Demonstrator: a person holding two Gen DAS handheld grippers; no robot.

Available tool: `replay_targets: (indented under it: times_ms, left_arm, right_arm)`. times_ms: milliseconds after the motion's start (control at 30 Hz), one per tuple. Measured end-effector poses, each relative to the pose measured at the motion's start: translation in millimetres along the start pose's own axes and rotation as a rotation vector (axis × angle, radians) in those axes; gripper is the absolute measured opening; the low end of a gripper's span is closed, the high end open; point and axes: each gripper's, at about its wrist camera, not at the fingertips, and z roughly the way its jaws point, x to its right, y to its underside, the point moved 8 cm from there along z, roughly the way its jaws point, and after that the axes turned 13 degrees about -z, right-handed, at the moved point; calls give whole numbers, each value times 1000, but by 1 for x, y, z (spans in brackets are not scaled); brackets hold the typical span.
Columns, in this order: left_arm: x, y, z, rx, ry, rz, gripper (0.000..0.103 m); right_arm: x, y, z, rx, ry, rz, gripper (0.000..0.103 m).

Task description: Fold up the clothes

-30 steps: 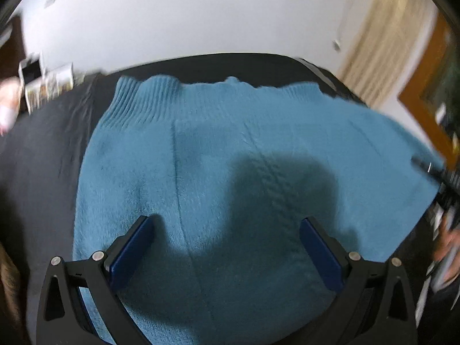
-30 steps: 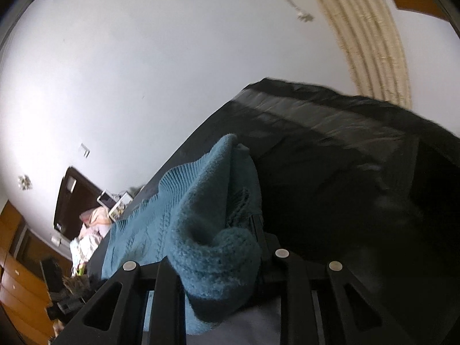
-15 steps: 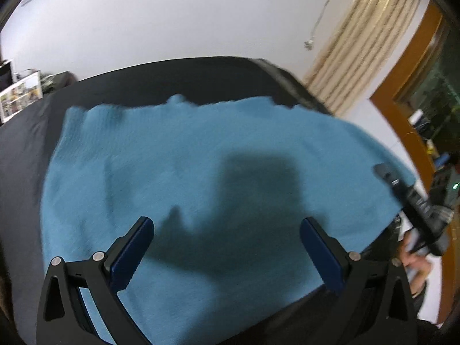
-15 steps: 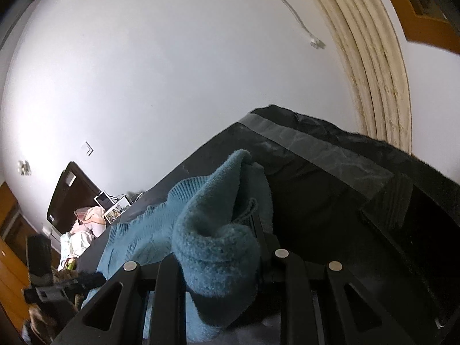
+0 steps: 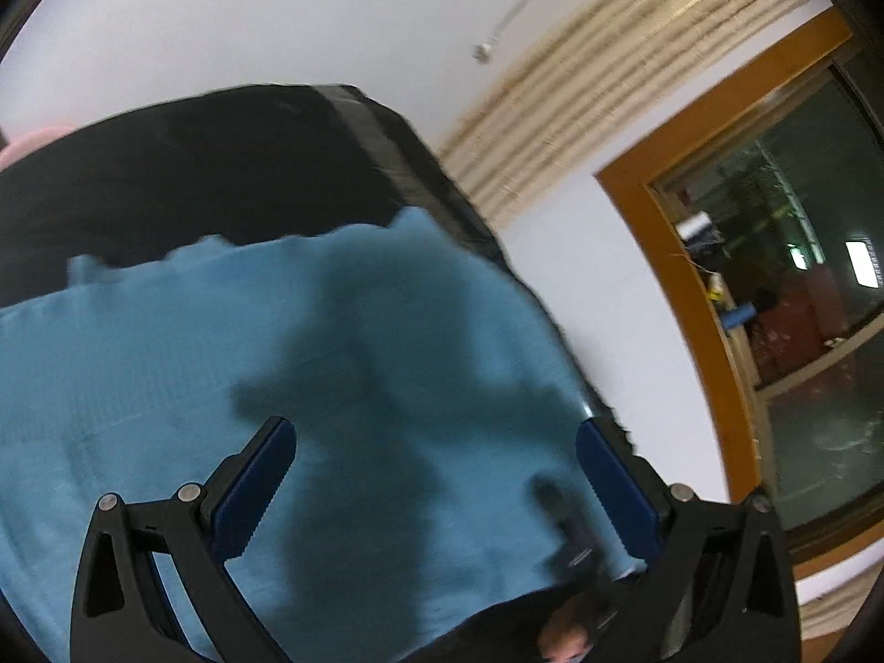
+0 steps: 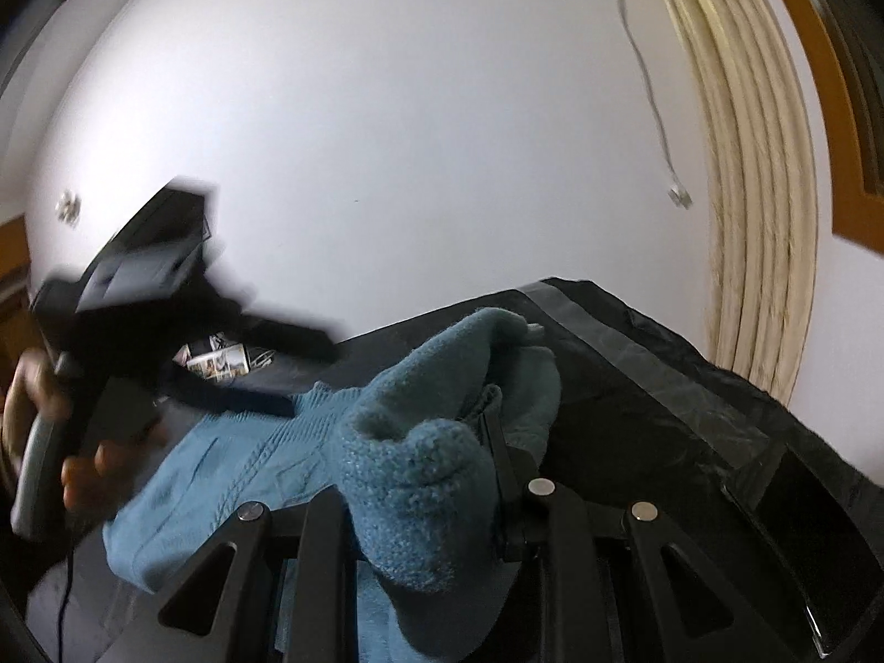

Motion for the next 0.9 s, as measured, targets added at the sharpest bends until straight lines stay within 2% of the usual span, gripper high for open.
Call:
replay_targets:
  times_ms: [100, 300, 433, 567, 667, 733, 767, 800, 900]
  left_arm:
    - [18, -5, 13, -30, -4, 41, 102]
    - [30, -11, 35, -74, -115, 118, 102]
    - [31, -1, 51, -167, -158, 173, 102]
    - [27, 8, 67, -220, -268, 242, 102]
    - [21, 12, 67, -206, -331, 283, 102]
    - [17, 12, 64, -196, -352, 297, 97]
    - [13, 11, 62, -193, -365, 298, 87]
    - [9, 10, 60, -191, -378, 299, 69]
    - [0, 8, 55, -192, -375, 282, 42]
  right_arm:
    - [-14, 0, -2, 13, 12, -63, 24]
    - [-34, 5, -8, 39, 23, -166, 24]
    - [-51, 9, -12, 54, 22, -239, 24]
    - [-75, 14, -15, 70, 23, -343, 24]
    - [-89, 18, -18, 76, 25, -400, 24]
    - [-95, 20, -20, 79, 28, -423, 24]
    - [-97, 21, -21, 81, 29, -432, 24]
    - [-99, 22, -22, 81, 27, -436, 24]
    - [-103, 23, -26, 80, 27, -439, 24]
